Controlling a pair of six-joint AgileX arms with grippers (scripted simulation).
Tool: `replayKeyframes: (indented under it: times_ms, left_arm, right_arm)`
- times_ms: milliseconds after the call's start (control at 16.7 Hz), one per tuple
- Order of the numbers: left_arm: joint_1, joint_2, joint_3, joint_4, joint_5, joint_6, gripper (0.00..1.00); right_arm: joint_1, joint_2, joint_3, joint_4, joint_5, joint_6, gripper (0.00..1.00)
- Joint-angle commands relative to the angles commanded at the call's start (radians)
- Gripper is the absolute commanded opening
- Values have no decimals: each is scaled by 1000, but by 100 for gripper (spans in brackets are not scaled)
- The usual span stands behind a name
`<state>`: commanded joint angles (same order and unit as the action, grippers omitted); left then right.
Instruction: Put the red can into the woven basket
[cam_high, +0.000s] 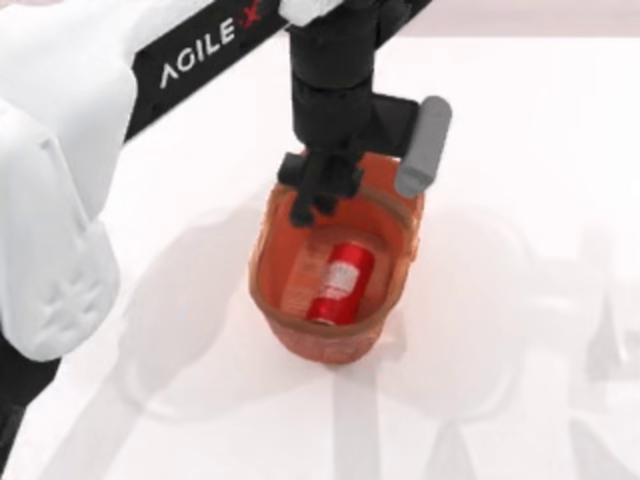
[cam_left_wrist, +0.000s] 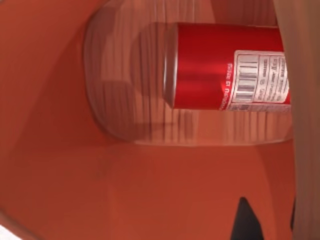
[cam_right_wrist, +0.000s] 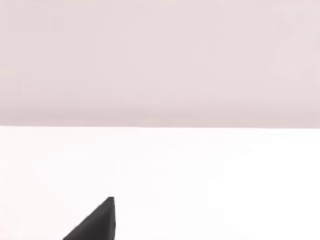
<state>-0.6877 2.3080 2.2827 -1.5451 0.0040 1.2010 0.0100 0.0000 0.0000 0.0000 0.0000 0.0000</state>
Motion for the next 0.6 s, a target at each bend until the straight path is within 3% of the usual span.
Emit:
replayKeyframes:
  times_ms: [180,600]
  left_arm:
    - [3,6,17,-17,-1,6,0]
    - [50,42,263,-222,0,34,0]
  right_arm:
    - [0,0,0,0,0,0,100]
    - [0,0,0,0,0,0,100]
